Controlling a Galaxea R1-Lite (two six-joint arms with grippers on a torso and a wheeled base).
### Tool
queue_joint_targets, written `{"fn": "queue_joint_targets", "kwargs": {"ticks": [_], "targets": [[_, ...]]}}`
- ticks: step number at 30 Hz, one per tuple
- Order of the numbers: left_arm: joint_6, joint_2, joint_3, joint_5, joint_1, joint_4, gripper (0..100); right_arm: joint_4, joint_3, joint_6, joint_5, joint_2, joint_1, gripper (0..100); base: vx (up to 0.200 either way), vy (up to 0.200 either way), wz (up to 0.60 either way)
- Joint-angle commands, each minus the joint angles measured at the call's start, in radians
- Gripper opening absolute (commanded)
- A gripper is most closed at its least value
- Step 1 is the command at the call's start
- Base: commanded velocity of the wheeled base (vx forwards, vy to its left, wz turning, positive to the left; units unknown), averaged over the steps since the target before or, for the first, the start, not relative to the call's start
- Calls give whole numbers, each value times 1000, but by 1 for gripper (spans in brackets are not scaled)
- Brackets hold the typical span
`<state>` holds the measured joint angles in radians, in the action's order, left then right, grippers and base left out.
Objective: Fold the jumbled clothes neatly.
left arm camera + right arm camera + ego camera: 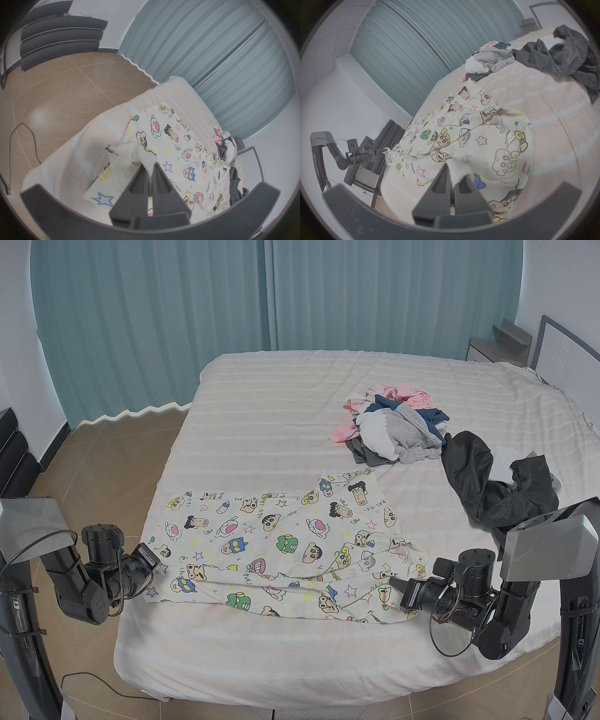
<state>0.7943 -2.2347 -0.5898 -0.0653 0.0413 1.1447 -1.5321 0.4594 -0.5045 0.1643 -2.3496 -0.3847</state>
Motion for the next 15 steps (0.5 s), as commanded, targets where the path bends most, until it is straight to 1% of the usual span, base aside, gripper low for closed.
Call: {"fn": "queue_joint_targets", "kwargs": {"ticks": [1,6,10,15], "targets": [[2,-28,-7,1,2,3,0,0,22,0,-19,-19,4,0,0,0,0],[16,-39,-18,1,2,10,0,0,48,-2,-42,-31,4,0,0,0,0],[26,-37,-18,1,-1,21,0,0,59,-2,-43,-30,17,0,0,0,0],[36,-36,-8,4,-29,61,0,0,61,-2,-45,-31,18,0,0,0,0]]}}
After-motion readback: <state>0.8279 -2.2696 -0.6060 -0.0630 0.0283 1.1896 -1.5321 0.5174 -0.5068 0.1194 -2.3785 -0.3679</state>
